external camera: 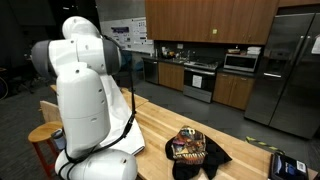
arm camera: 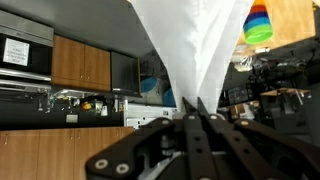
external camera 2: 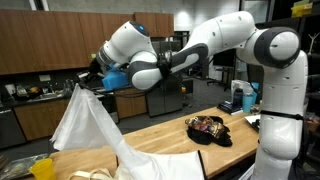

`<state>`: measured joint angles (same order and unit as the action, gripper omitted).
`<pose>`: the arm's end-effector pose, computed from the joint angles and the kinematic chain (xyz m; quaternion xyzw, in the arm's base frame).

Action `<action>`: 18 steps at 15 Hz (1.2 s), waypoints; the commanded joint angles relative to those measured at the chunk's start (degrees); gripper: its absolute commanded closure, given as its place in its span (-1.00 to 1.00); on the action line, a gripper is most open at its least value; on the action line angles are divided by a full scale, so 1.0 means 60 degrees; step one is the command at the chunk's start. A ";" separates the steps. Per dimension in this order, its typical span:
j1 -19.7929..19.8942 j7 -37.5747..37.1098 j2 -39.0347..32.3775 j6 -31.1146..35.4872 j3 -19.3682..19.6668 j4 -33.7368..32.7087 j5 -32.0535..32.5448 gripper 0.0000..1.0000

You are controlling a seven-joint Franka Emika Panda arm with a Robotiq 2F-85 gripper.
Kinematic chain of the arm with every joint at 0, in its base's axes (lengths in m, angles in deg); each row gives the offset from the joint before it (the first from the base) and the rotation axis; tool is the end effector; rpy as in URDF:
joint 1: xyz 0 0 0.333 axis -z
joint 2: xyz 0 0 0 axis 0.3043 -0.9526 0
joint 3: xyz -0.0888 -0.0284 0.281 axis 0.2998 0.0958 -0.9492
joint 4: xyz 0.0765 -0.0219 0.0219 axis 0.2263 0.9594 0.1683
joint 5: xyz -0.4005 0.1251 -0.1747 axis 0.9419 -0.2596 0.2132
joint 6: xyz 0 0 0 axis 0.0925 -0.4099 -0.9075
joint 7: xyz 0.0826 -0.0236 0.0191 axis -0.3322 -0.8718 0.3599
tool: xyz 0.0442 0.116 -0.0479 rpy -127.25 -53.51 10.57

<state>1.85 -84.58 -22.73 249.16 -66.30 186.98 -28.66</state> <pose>0.4553 0.5490 0.5912 -0.8377 -0.2440 -0.4483 0.1942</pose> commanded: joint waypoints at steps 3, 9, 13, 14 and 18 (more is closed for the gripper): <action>-0.1526 -0.3198 -0.2810 -0.0354 0.1069 -0.3555 0.3903 0.99; -0.2718 -0.4593 -0.4319 -0.3464 0.2061 -0.5048 0.4771 0.99; -0.2375 -0.3967 -0.3475 -0.6078 0.1515 -0.4282 0.3018 0.99; -0.2335 -0.3893 -0.3236 -0.6799 0.1448 -0.4231 0.2619 0.99; -0.2053 -0.4043 -0.1863 -0.9133 0.1300 -0.3576 0.1357 0.99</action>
<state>-12.65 -108.71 -41.93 201.66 -57.58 159.60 -15.25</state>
